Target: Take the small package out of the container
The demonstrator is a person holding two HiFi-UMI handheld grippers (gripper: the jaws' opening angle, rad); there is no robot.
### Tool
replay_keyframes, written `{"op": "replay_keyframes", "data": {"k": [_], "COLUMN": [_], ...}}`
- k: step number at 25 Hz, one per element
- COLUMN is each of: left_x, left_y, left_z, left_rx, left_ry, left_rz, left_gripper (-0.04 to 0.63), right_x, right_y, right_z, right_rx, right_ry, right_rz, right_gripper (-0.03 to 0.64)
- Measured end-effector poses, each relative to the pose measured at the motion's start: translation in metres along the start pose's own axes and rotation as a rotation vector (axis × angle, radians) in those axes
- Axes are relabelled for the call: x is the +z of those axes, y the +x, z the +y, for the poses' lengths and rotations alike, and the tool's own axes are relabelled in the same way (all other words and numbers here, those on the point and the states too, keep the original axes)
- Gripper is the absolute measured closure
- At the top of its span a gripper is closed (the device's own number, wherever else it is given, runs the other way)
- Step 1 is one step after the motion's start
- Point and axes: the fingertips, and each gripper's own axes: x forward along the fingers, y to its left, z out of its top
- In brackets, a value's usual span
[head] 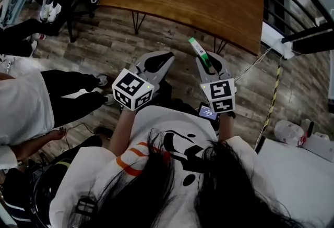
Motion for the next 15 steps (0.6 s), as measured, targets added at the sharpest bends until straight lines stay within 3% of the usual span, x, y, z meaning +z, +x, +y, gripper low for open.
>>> {"op": "replay_keyframes", "data": {"k": [15], "left_x": [-0.022], "left_y": [-0.003], "left_z": [-0.083], "left_rx": [-0.026], "left_ry": [0.05], "left_rz": [-0.001], "left_gripper": [0.595], "right_x": [-0.052], "right_y": [-0.083], "right_z": [0.031], "right_rx": [0.018], "right_ry": [-0.005], "right_rz": [-0.01], "right_gripper": [0.499]}}
